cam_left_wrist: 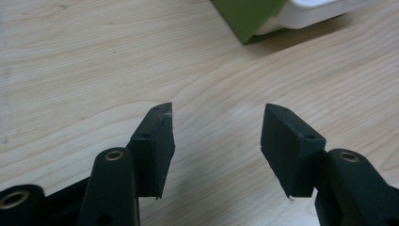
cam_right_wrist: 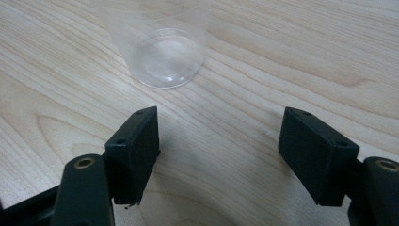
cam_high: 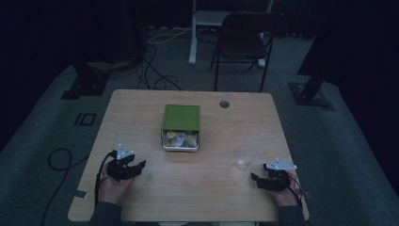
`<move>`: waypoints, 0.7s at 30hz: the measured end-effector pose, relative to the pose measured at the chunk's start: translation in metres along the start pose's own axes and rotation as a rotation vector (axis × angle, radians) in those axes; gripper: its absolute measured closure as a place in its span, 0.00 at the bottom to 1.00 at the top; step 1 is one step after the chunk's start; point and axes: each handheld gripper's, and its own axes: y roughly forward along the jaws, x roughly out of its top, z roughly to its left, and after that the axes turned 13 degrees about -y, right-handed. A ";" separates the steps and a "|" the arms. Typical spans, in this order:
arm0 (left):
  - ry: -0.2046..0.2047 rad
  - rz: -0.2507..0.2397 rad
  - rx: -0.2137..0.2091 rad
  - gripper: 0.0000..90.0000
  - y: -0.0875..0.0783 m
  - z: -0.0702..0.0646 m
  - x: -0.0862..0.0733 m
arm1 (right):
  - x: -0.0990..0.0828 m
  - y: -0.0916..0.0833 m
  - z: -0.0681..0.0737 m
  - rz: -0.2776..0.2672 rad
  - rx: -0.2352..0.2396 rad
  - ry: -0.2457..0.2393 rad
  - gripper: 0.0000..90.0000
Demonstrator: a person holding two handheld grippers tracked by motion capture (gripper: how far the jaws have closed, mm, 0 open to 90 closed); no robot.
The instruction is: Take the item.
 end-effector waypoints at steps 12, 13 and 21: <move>0.060 -0.018 -0.037 0.50 0.000 -0.019 0.010 | 0.000 0.000 0.000 0.000 0.000 0.000 0.32; 0.065 -0.022 -0.040 0.50 -0.001 -0.021 0.011 | 0.000 0.000 0.000 0.000 0.000 0.000 0.32; 0.085 -0.041 -0.059 0.50 0.000 -0.031 0.017 | 0.000 0.000 0.000 0.000 0.000 0.000 0.32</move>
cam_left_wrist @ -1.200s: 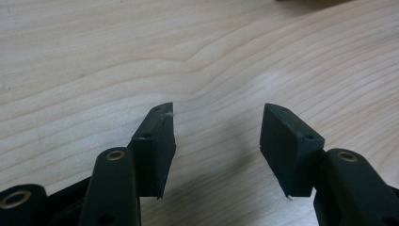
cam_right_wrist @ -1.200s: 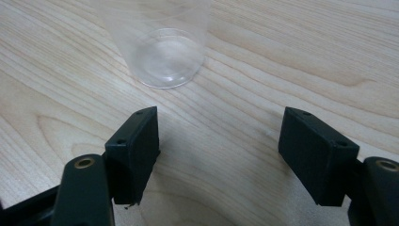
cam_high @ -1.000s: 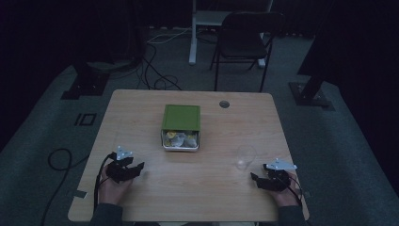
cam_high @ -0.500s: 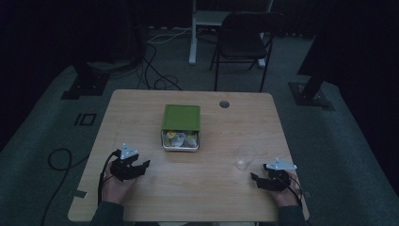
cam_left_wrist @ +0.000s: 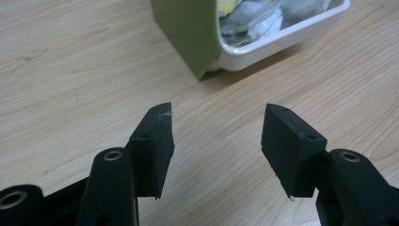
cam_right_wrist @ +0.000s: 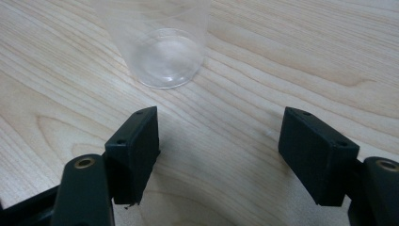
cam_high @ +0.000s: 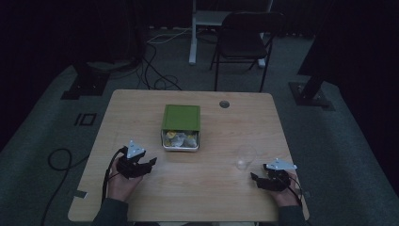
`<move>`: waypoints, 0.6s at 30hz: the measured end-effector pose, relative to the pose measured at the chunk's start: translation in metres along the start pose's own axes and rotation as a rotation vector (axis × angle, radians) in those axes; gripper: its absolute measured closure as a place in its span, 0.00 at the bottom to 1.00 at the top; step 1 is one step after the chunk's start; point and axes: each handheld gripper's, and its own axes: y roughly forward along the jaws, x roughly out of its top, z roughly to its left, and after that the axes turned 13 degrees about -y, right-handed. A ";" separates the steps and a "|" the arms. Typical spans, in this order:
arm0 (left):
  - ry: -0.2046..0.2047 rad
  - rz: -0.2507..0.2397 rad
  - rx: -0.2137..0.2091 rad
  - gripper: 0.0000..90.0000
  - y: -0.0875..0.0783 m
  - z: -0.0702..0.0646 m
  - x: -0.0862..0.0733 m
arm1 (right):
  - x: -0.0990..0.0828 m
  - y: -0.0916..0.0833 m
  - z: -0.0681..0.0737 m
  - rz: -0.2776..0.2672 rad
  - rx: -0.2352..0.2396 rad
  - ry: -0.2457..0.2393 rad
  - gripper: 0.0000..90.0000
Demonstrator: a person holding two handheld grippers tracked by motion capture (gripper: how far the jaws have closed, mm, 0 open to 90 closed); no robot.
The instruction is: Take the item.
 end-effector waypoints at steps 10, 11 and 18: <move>0.010 -0.011 -0.028 0.50 0.005 -0.010 0.008 | 0.000 0.000 0.000 0.000 0.000 0.000 0.32; 0.015 -0.014 -0.031 0.50 0.006 -0.012 0.009 | 0.000 0.000 0.000 0.000 0.000 0.000 0.32; 0.046 -0.021 -0.069 0.48 0.009 -0.021 0.013 | 0.000 0.000 0.000 0.000 0.000 0.001 0.32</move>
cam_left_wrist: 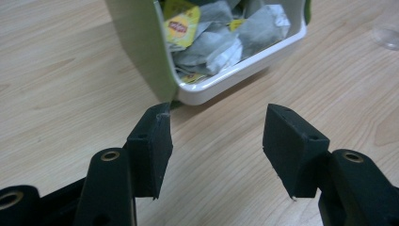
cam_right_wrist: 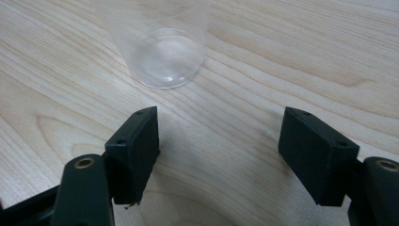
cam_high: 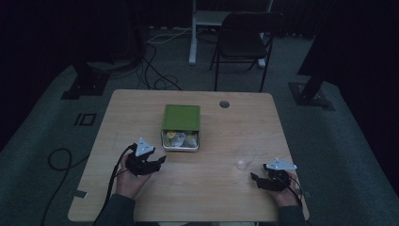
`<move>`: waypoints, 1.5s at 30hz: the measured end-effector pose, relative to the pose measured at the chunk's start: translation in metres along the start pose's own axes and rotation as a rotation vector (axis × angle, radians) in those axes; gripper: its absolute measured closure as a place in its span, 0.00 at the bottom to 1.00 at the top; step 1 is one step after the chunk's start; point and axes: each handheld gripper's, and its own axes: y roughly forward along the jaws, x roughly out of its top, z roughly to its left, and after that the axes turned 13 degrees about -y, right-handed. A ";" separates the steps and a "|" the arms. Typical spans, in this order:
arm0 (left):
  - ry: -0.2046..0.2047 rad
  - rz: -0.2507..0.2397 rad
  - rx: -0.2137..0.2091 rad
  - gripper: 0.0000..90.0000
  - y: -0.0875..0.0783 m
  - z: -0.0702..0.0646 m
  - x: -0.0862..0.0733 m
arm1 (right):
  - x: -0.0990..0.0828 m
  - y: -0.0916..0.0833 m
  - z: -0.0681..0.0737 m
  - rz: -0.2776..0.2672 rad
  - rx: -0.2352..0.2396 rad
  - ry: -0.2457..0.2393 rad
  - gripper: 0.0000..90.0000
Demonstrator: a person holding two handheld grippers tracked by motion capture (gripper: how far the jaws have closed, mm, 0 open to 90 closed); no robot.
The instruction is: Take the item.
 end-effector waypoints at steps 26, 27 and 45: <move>0.051 -0.001 -0.107 0.47 0.020 -0.020 0.011 | 0.000 0.000 0.000 0.000 -0.001 -0.002 0.32; 0.051 -0.001 -0.107 0.47 0.020 -0.020 0.011 | 0.000 0.000 0.000 0.000 -0.001 -0.002 0.32; 0.092 -0.029 -0.129 0.46 0.033 -0.034 0.020 | 0.000 0.000 0.000 -0.001 -0.002 -0.004 0.32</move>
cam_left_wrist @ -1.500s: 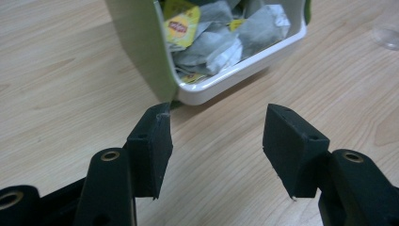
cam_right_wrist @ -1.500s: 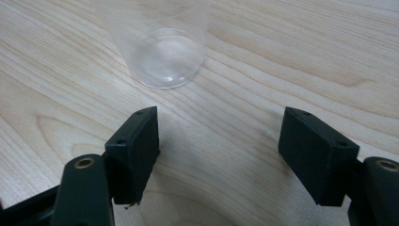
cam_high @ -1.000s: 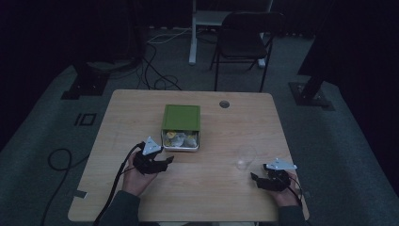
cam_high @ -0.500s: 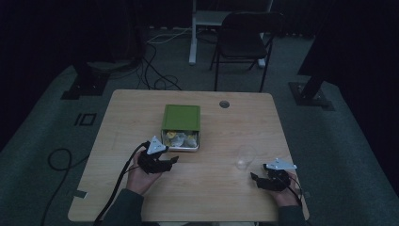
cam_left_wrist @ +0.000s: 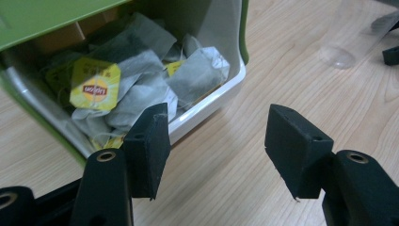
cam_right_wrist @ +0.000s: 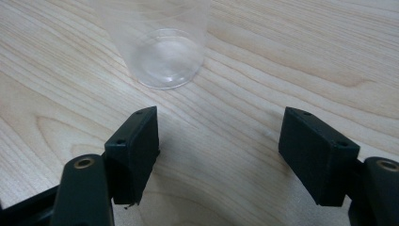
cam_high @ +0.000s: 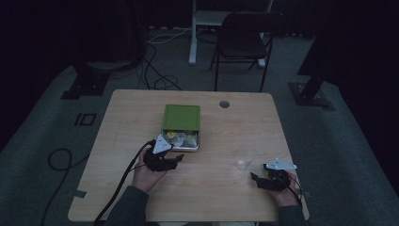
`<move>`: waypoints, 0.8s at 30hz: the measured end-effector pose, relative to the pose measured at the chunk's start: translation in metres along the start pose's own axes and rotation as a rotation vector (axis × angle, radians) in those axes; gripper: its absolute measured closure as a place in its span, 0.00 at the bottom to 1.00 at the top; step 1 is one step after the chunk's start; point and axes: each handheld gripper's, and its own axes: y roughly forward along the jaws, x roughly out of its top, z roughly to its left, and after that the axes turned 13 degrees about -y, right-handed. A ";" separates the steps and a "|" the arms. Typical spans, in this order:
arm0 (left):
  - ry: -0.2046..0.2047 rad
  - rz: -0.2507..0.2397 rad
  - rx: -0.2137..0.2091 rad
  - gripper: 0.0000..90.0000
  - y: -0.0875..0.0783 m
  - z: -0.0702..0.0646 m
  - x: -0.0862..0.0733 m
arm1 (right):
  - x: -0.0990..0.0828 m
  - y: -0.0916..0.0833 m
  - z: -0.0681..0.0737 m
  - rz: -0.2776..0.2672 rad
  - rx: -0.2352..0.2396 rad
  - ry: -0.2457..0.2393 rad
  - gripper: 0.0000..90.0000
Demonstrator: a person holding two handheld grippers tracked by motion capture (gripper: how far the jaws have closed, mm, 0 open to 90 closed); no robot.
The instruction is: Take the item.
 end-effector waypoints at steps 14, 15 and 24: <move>0.002 0.032 -0.030 0.47 0.022 -0.001 0.012 | 0.000 0.000 0.000 0.001 0.000 0.003 0.32; 0.008 0.033 -0.032 0.47 0.024 -0.001 0.013 | 0.000 0.000 0.000 0.001 0.000 0.003 0.32; 0.006 0.076 -0.026 0.49 0.042 0.002 0.020 | 0.001 0.001 0.000 0.004 0.001 0.005 0.32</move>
